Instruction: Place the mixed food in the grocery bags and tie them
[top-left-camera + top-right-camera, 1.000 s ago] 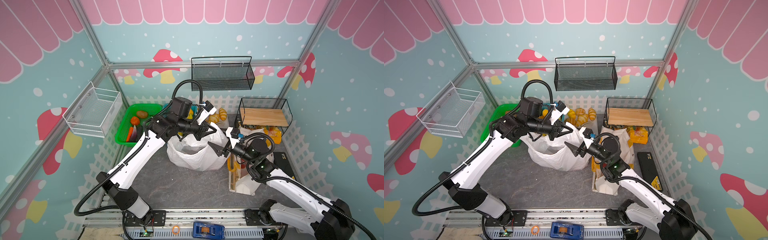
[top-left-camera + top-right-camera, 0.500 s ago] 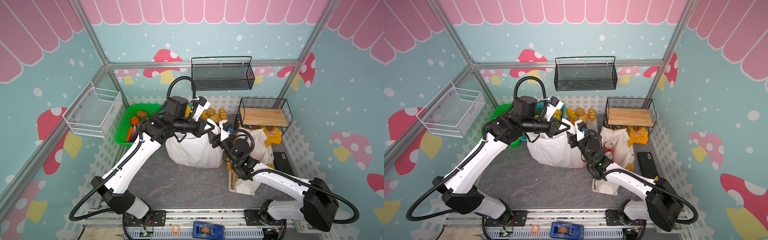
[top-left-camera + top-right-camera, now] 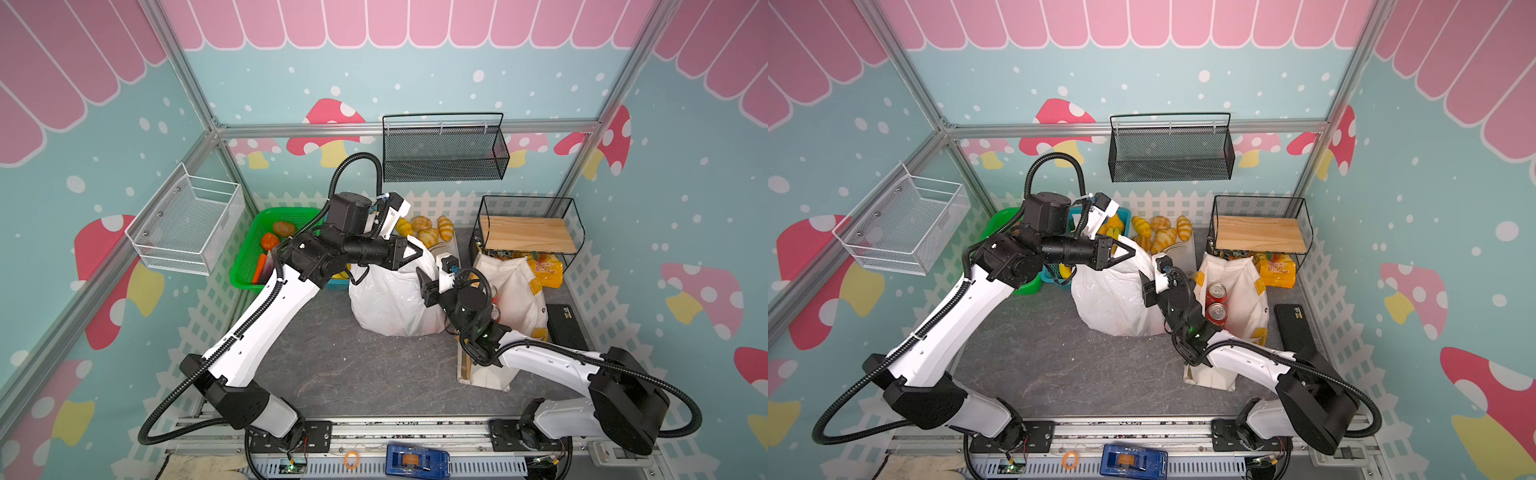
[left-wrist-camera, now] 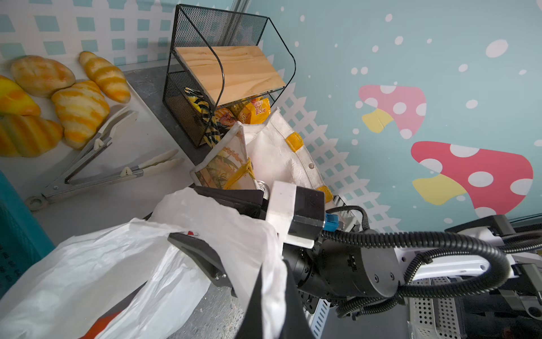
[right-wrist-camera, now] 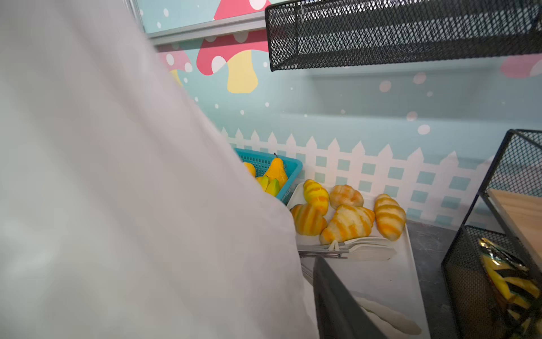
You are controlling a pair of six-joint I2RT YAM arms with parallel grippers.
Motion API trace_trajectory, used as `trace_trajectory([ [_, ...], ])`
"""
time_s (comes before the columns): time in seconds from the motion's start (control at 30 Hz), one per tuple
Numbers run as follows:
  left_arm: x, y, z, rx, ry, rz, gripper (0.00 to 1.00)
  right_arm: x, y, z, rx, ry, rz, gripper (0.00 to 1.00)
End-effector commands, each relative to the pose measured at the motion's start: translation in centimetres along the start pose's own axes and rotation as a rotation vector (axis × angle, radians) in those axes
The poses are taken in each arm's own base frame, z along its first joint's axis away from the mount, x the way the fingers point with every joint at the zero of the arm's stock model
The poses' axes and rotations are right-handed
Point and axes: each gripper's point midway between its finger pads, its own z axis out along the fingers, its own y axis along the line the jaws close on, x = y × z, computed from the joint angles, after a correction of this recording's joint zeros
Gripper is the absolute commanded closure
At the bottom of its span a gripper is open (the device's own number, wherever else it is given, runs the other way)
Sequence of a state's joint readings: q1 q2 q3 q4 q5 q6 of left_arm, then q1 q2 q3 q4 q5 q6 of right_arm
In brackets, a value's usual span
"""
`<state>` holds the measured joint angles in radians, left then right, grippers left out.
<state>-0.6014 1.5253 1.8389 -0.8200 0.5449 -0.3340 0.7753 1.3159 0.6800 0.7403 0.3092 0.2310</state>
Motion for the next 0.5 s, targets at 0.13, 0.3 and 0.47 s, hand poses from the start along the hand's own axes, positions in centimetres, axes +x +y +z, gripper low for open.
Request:
trace_trajectory([
  [0.13, -0.9, -1.1, -1.1, 0.036, -0.046, 0.015, 1.0, -5.9, 2.7, -0.6, -0.147, -0.148, -0.021, 0.23],
  [0.3, -0.9, -1.2, -0.9, 0.048, -0.044, 0.006, 1.0, -7.0, 1.5, 0.6, -0.048, -0.166, -0.001, 0.2],
  [0.47, -0.9, -1.2, -1.0, 0.054, -0.053, 0.002, 1.0, -3.6, -2.2, 2.9, 0.204, -0.058, 0.05, 0.31],
])
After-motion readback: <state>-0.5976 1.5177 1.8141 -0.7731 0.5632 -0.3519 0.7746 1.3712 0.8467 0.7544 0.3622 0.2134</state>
